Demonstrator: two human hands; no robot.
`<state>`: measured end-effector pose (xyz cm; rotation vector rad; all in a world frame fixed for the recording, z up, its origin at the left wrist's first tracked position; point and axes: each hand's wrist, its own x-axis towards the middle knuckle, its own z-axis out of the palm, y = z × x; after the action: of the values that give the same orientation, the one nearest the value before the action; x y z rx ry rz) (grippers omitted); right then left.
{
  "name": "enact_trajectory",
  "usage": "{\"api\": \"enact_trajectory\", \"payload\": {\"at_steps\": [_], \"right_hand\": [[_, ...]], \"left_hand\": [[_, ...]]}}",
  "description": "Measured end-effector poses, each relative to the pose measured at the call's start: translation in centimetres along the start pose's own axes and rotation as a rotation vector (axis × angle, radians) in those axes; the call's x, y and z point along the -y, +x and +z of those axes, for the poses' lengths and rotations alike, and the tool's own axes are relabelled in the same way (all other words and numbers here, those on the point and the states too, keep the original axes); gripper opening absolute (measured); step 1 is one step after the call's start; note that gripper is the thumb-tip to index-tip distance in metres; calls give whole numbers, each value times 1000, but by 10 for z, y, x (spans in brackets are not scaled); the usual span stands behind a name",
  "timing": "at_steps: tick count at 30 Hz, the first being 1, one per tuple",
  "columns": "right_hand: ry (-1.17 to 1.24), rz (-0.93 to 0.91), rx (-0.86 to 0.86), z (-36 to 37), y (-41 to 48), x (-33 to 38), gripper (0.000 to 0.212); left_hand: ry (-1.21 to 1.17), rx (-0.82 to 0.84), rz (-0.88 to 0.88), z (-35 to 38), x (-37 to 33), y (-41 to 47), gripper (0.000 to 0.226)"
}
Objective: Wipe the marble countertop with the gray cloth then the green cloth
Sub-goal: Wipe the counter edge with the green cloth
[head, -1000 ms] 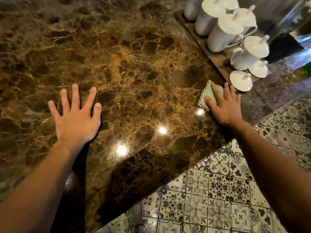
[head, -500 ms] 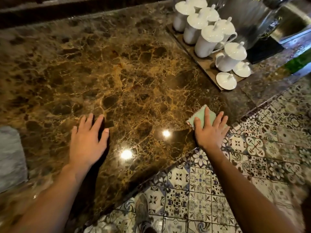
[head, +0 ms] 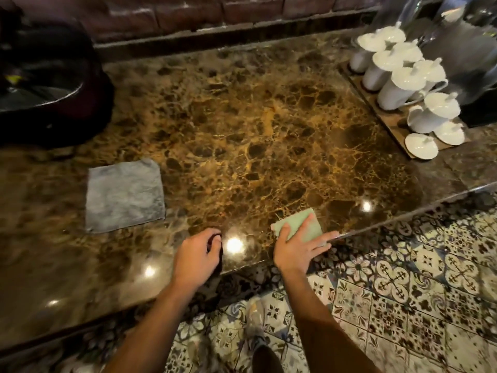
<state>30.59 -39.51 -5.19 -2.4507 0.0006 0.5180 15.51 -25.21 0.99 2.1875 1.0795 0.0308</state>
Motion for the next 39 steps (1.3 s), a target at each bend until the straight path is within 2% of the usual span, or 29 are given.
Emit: {"api": "enact_trajectory", "payload": {"at_steps": [7, 11, 14, 17, 18, 20, 22, 25, 27, 29, 31, 33, 35, 39], "right_hand": [[48, -66, 188, 78, -130, 37, 73], [125, -114, 306, 103, -187, 57, 73], [-7, -248, 458, 118, -219, 61, 82], [-14, -187, 603, 124, -242, 75, 86], [-27, -180, 660, 122, -249, 84, 87], [-43, -219, 809, 108, -247, 92, 94], [-23, -275, 917, 88, -233, 96, 116], [-274, -484, 977, 58, -208, 114, 133], [-526, -657, 955, 45, -194, 140, 119], [-701, -858, 855, 38, -186, 170, 88], [-692, -1009, 801, 39, -181, 195, 53], [-678, -1071, 761, 41, -177, 216, 31], [-677, -1141, 658, 45, -172, 235, 23], [-581, -1230, 504, 63, -165, 249, 23]], "left_hand": [[-65, 43, -119, -25, 47, -37, 25], [-247, 52, -258, -38, 72, -51, 31], [-293, 58, -323, -52, 93, -57, 35], [-272, 108, -387, -74, 118, -61, 18], [-267, 123, -378, -84, 127, -63, 9], [-257, 148, -310, -98, 133, -61, 17], [-264, 190, -234, -107, 134, -56, 19], [-310, 287, -16, -132, 130, -53, 17], [-248, 315, 121, -154, 130, -53, 24], [-135, 339, 204, -176, 127, -49, 29], [-80, 332, 237, -192, 126, -44, 24], [-67, 279, 213, -206, 127, -40, 21], [-36, 160, 178, -216, 130, -34, 26], [85, -75, 158, -221, 139, -20, 28]]}}
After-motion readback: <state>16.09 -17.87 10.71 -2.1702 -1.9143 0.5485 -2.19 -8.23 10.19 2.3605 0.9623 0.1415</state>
